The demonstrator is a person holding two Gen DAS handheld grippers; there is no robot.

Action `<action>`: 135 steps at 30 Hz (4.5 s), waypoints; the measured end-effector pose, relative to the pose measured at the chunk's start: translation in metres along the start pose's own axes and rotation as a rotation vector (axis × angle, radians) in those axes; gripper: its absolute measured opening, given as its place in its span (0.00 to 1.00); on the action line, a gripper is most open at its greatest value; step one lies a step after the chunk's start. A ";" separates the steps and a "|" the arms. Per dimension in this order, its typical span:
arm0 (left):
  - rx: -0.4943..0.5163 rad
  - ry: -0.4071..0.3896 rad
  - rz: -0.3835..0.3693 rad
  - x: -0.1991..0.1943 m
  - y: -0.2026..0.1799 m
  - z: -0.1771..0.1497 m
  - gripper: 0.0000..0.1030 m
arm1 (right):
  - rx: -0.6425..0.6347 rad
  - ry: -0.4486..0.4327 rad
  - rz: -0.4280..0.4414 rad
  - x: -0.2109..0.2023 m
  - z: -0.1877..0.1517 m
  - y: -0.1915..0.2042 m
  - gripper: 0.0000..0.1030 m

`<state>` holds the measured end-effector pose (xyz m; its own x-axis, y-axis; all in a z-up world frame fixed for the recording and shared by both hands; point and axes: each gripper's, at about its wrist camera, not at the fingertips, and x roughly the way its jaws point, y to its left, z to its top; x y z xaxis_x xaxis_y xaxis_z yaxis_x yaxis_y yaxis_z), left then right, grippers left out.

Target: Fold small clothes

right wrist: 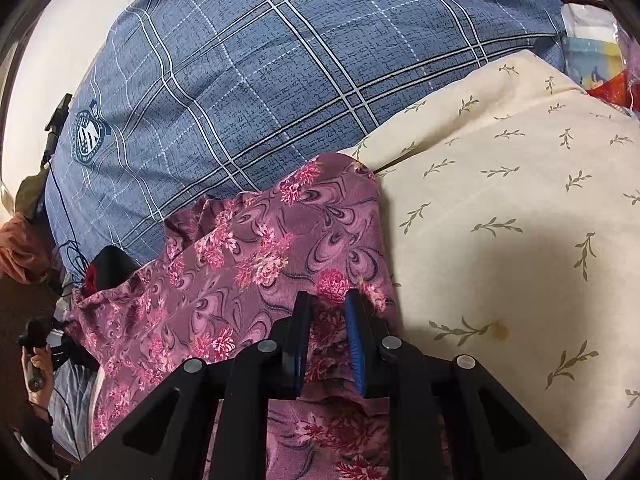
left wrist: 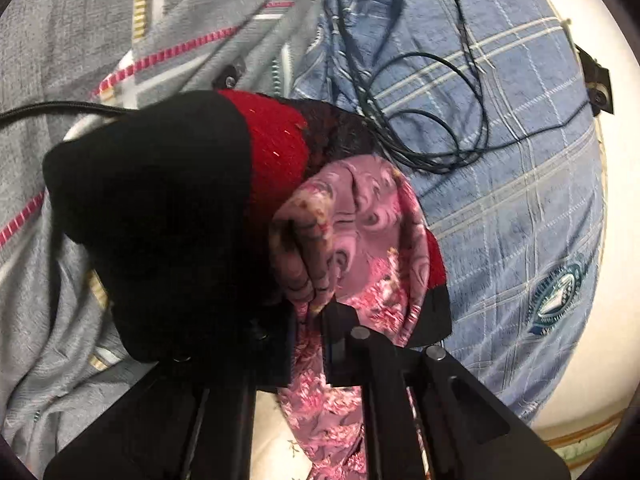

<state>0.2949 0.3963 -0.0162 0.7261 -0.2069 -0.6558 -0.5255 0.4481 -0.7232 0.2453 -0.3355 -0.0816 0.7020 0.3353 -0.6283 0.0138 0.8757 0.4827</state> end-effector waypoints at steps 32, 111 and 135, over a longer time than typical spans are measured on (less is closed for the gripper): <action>0.707 0.286 0.005 0.072 -0.171 -0.319 0.12 | 0.077 -0.016 0.093 -0.005 -0.001 -0.016 0.18; 0.512 0.207 0.068 0.068 -0.102 -0.256 0.29 | 0.066 -0.016 -0.049 -0.002 0.035 0.008 0.11; 0.937 0.224 0.266 0.097 -0.136 -0.278 0.77 | 0.033 0.016 0.027 0.016 0.021 0.018 0.21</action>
<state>0.3135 0.0740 -0.0419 0.4847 -0.1156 -0.8670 -0.0273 0.9887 -0.1471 0.2718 -0.3217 -0.0695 0.6912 0.3641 -0.6243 0.0189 0.8544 0.5193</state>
